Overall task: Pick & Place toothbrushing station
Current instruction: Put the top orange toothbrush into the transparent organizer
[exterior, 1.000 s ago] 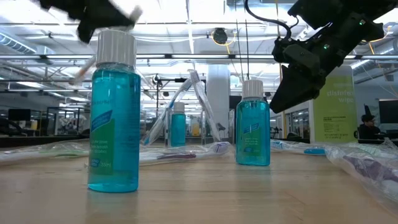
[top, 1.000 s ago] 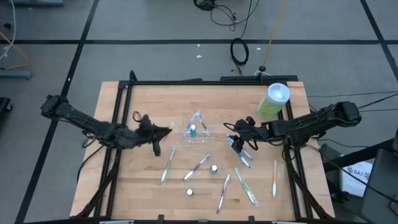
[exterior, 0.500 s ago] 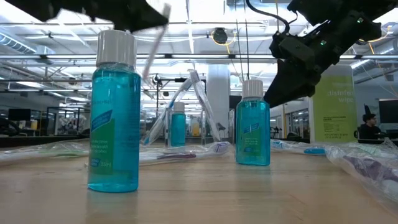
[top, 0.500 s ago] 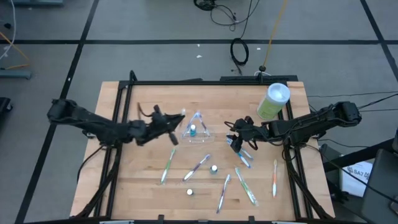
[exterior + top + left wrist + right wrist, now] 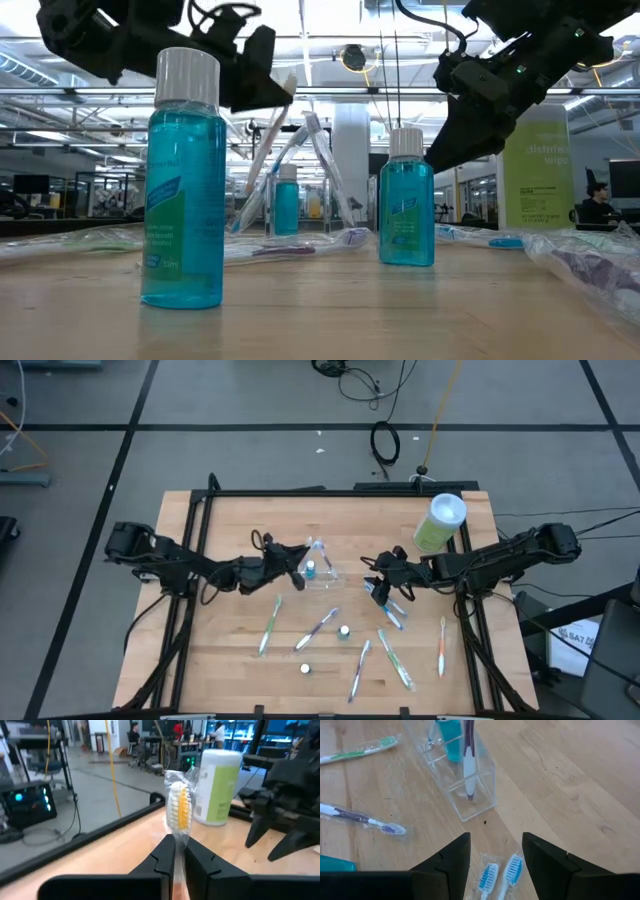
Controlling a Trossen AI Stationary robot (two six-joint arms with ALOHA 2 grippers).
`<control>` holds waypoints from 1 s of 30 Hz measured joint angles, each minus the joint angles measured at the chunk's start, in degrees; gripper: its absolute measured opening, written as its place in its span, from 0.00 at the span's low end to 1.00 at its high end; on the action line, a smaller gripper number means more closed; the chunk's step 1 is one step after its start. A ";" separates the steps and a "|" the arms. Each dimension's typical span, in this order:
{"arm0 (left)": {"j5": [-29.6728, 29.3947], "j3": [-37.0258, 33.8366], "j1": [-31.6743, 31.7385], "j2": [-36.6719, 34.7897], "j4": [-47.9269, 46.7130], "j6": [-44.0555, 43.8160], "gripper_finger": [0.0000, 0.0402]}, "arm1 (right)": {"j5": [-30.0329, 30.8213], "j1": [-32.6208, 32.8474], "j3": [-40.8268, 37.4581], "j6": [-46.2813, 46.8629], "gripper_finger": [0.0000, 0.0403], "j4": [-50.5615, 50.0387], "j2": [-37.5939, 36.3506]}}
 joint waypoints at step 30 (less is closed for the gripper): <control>-6.00 0.00 0.00 8.86 -0.50 -10.95 0.17 | 0.00 -0.01 0.00 0.15 0.42 -0.04 0.00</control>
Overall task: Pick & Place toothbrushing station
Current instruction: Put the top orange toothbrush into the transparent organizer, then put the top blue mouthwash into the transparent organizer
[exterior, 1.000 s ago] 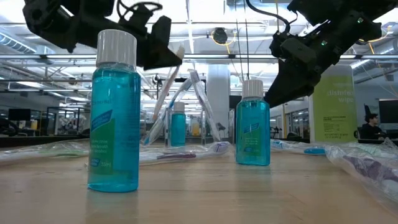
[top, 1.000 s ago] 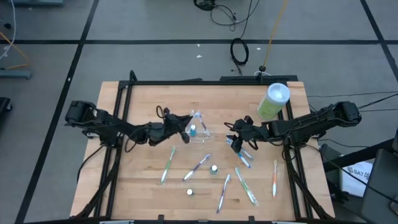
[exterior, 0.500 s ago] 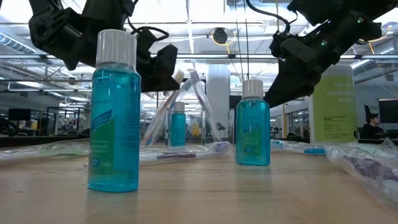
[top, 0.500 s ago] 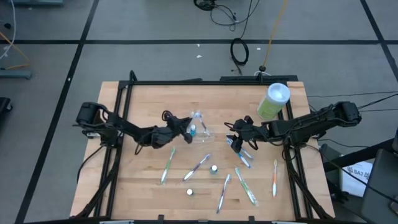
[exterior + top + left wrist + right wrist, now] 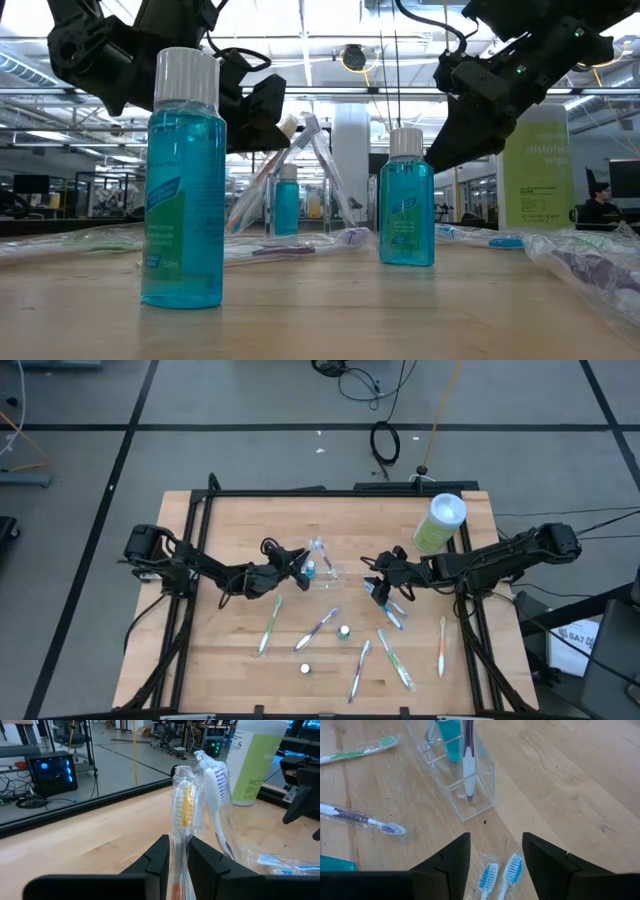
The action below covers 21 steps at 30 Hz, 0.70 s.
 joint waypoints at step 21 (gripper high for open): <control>-5.81 -0.02 -3.74 -4.69 -1.79 5.18 0.47 | -0.35 0.28 0.00 -5.21 0.42 0.08 0.00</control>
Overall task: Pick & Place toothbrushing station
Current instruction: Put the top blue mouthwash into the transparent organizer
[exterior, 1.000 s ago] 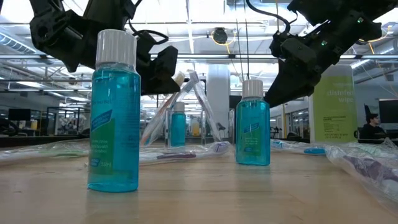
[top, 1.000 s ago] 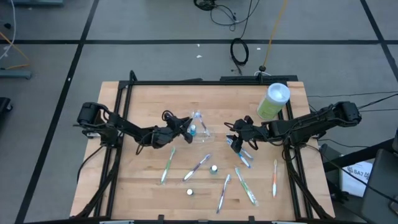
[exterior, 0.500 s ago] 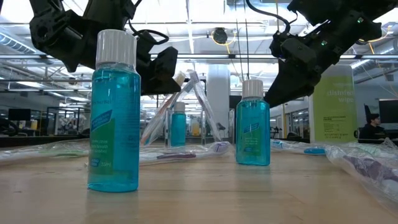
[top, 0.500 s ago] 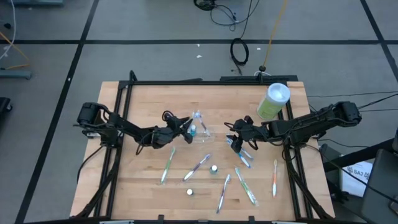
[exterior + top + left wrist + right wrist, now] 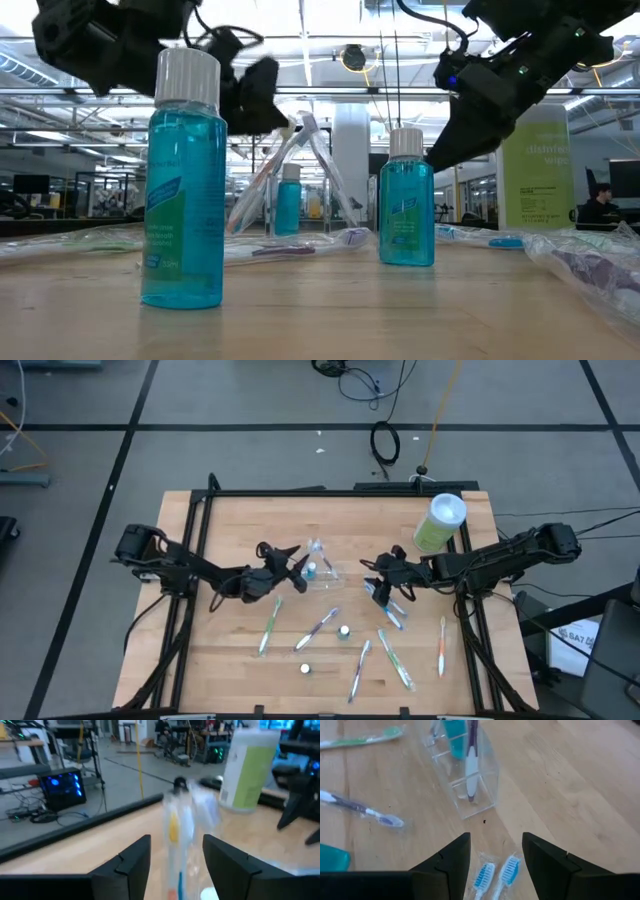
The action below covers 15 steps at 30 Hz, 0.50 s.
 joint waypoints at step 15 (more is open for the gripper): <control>-3.19 0.00 -9.37 -16.77 -5.13 10.40 0.47 | -13.92 1.49 -4.33 -6.80 0.42 20.04 -0.02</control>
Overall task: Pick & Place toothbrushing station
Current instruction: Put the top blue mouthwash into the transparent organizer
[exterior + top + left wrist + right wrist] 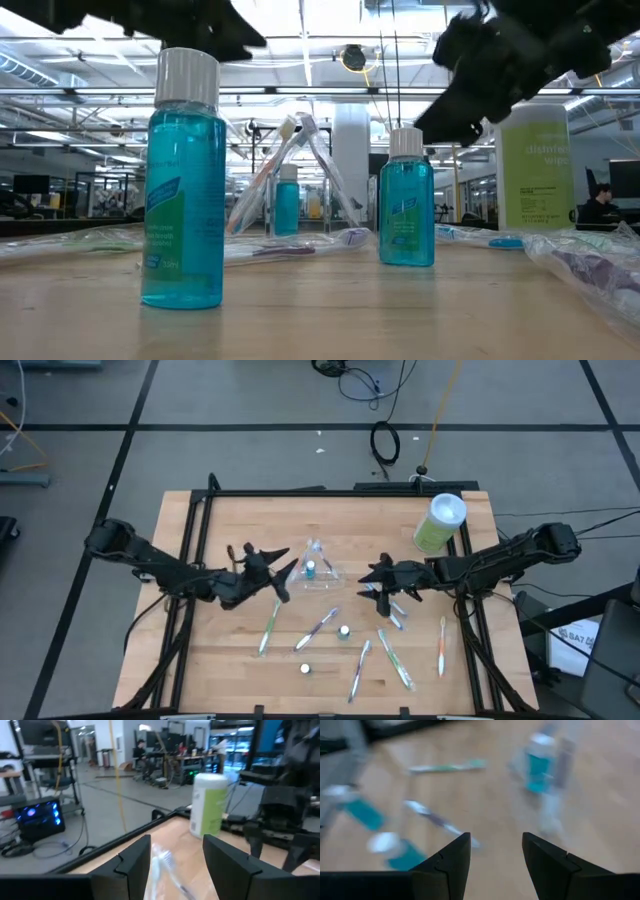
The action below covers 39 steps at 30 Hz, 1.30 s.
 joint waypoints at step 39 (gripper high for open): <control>25.93 0.00 4.74 5.48 -21.75 -9.62 0.47 | 2.57 14.26 4.68 -2.03 0.42 22.75 19.23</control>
